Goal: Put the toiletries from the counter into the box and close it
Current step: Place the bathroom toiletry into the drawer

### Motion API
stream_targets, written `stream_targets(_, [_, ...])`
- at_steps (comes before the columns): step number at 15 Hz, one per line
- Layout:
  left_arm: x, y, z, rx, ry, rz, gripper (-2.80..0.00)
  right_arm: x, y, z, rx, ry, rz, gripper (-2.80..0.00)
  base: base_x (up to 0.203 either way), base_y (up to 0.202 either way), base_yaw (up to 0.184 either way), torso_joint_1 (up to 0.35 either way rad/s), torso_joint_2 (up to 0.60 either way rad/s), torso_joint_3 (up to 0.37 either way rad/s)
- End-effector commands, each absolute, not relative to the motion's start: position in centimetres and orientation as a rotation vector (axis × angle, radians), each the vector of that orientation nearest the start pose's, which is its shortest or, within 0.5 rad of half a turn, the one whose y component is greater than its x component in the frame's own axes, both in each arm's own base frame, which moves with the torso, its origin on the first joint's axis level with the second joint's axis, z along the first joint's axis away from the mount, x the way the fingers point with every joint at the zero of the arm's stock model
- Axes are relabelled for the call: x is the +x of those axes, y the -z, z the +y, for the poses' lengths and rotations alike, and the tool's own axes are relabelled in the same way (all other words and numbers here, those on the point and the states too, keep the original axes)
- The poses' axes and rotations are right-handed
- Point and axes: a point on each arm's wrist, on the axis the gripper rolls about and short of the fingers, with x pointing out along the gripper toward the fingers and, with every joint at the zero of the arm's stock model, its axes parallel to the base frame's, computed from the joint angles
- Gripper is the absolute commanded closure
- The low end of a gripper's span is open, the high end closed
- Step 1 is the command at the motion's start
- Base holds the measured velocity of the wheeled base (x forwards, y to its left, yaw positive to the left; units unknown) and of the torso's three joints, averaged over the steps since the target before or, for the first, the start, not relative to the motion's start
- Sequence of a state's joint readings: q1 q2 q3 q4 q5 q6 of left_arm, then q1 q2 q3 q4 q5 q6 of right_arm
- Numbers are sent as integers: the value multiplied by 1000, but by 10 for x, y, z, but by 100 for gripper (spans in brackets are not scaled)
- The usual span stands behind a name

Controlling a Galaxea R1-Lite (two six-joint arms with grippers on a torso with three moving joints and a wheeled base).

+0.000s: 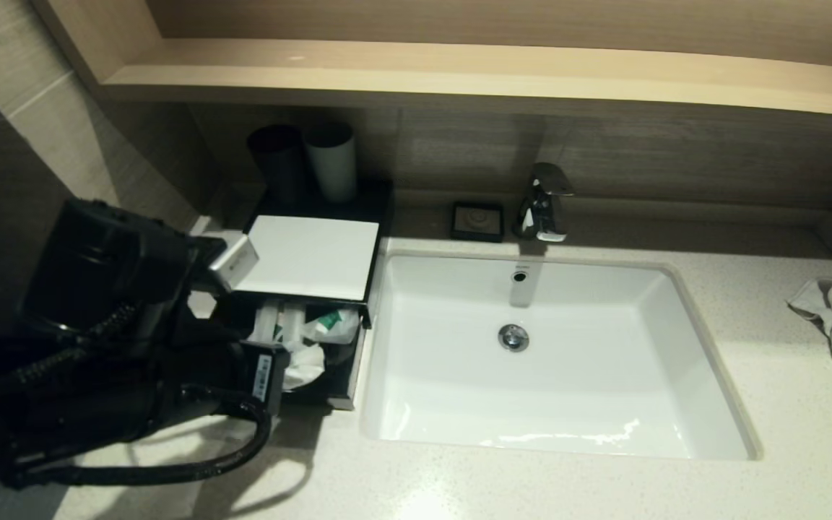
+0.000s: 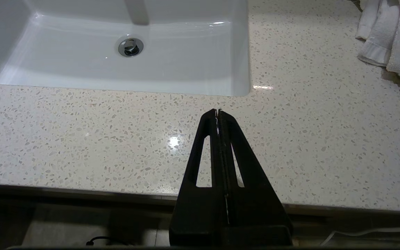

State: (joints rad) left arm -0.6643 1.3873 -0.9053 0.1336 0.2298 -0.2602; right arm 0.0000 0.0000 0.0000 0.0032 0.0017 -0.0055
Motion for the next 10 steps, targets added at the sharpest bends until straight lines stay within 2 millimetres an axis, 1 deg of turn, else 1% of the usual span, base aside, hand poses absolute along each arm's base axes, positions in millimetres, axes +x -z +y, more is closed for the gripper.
stream_targets(1, [180,-212,-138,42,347,646,0,-23,-75,0,-6,-2,3,0,0,0,0,0,0,0])
stream_targets(10, [201,-197,-151,67,302,668,0,-23,-75,0,-6,-2,3,0,0,0,0,0,0,0])
